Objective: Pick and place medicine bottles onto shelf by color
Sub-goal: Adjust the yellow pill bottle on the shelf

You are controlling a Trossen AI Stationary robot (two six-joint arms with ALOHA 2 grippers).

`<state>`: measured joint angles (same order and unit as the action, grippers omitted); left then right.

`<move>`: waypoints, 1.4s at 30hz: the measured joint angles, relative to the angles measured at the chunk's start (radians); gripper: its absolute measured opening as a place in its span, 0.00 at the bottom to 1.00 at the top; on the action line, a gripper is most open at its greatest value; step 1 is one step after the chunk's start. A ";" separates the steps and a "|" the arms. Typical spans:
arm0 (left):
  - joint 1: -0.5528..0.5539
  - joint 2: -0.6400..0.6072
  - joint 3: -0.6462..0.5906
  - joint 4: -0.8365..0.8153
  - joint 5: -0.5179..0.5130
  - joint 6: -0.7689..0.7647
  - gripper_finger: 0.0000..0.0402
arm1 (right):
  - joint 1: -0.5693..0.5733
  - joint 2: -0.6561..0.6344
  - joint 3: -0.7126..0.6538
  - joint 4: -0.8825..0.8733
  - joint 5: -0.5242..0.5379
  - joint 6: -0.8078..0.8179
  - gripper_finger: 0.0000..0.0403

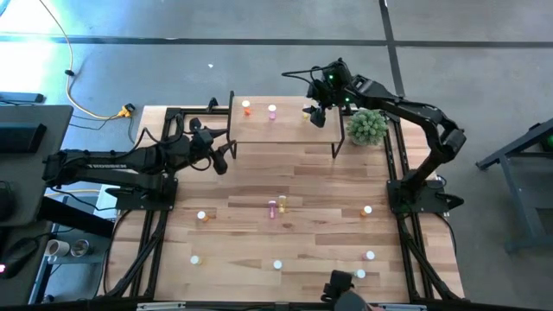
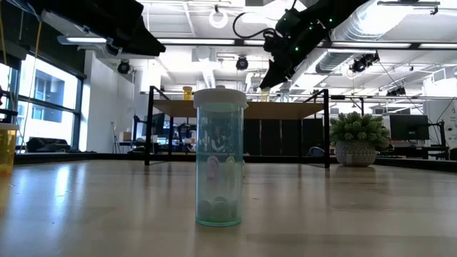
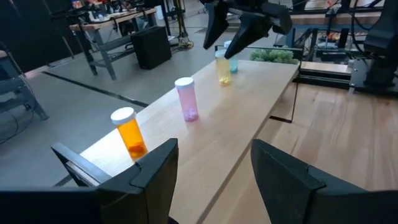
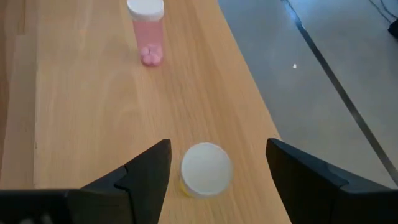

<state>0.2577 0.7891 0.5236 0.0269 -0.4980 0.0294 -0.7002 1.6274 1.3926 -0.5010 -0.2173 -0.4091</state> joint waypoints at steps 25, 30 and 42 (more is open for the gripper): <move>0.000 0.000 0.000 -0.002 -0.002 0.000 0.48 | 0.001 0.009 0.000 -0.041 0.002 0.026 0.34; 0.000 0.000 0.000 -0.004 -0.002 0.000 0.48 | 0.014 0.009 0.000 -0.037 0.004 0.034 0.30; 0.000 0.000 0.000 -0.009 -0.002 0.000 0.48 | 0.075 0.009 0.000 0.013 0.054 0.034 0.29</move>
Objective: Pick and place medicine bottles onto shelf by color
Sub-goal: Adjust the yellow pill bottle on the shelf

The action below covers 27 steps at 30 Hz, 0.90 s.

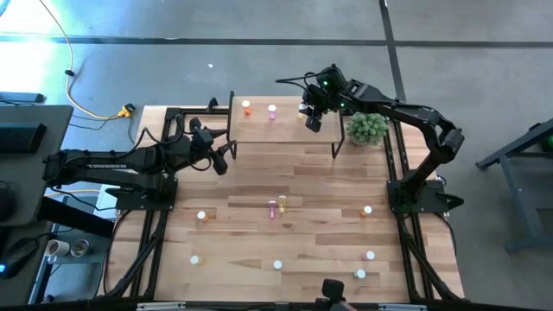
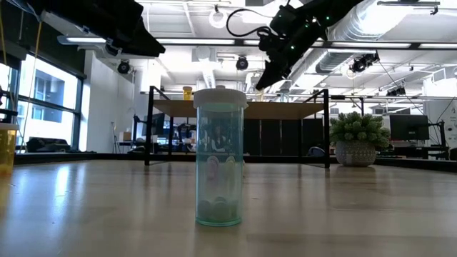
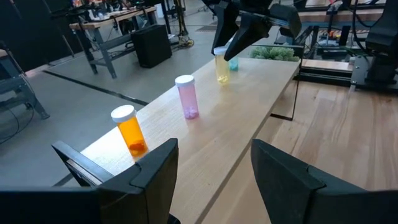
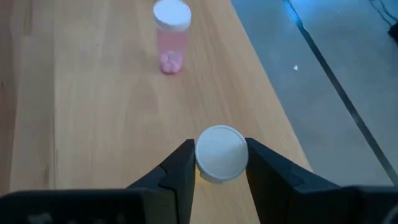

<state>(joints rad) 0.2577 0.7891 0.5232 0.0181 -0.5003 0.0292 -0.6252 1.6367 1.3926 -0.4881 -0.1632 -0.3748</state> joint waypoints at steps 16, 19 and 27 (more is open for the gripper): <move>0.000 0.000 0.000 0.001 0.000 -0.001 0.48 | 0.010 0.001 0.045 0.044 0.001 0.000 0.28; 0.000 0.000 0.000 0.001 0.000 -0.003 0.48 | 0.011 0.001 0.047 0.015 0.001 0.011 0.28; 0.000 0.000 0.000 0.001 0.000 -0.004 0.48 | 0.024 0.031 0.046 -0.002 0.002 0.018 0.28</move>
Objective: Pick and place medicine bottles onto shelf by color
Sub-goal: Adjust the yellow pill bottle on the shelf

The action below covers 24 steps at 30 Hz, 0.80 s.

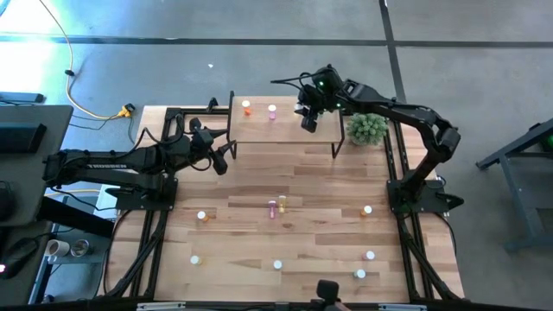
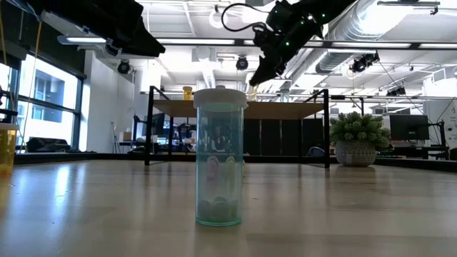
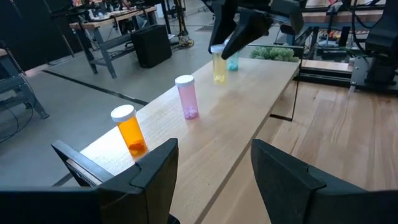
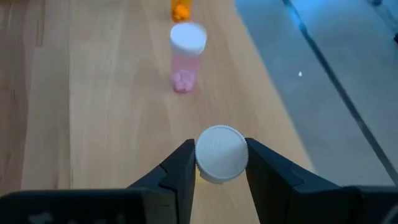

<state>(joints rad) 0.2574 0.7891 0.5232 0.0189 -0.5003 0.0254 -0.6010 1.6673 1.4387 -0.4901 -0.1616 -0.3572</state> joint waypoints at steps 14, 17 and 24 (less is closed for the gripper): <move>0.000 0.000 0.000 0.000 0.000 0.000 0.48 | 0.001 0.018 -0.001 -0.026 0.058 -0.008 0.28; 0.000 0.000 0.000 0.000 0.000 0.000 0.48 | 0.001 0.018 -0.001 -0.028 0.058 -0.010 0.28; 0.000 0.000 0.000 -0.001 0.000 0.001 0.48 | 0.001 0.018 -0.001 -0.028 0.058 -0.010 0.33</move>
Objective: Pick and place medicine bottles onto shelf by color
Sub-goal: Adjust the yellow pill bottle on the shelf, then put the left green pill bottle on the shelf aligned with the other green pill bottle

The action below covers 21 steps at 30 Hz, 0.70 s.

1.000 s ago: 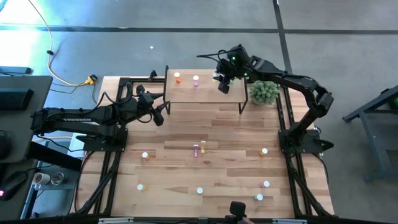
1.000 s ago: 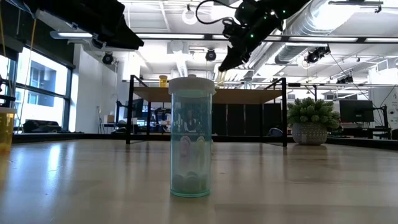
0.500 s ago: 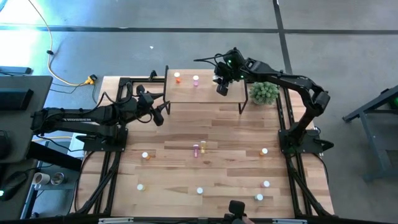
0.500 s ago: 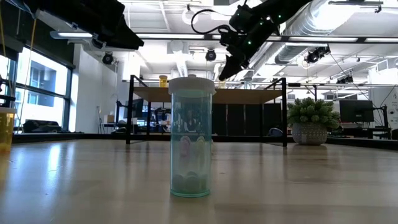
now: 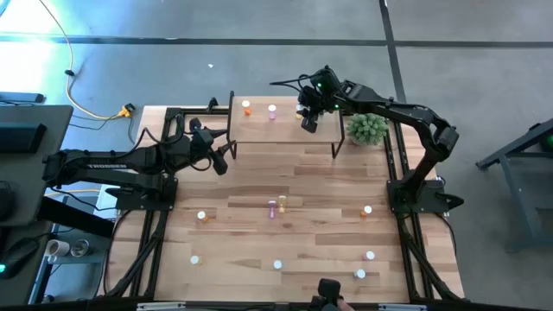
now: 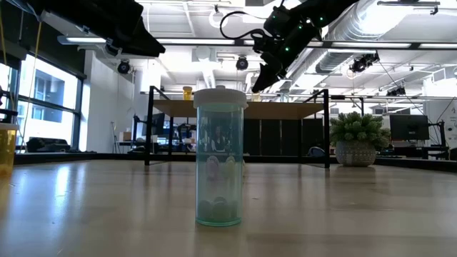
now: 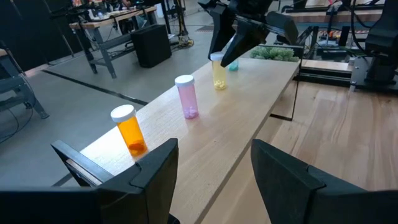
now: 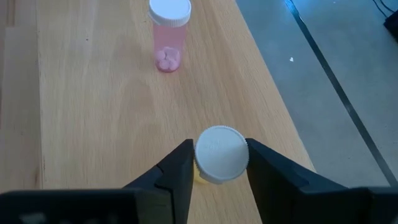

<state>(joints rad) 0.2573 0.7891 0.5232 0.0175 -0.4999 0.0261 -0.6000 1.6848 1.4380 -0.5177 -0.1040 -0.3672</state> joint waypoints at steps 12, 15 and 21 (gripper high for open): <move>0.000 0.000 0.000 -0.072 0.001 -0.011 0.48 | 0.006 -0.004 0.010 0.041 0.000 0.000 0.49; 0.000 0.000 0.000 -0.090 0.002 -0.028 0.48 | 0.009 -0.004 0.044 0.036 0.000 0.001 0.51; -0.004 0.000 0.000 -0.110 0.057 -0.073 0.48 | 0.020 -0.005 0.183 -0.101 0.004 0.105 0.51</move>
<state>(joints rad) 0.2537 0.7891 0.5228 -0.0921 -0.4431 -0.0469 -0.5803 1.6794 1.6209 -0.6182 -0.1004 -0.2620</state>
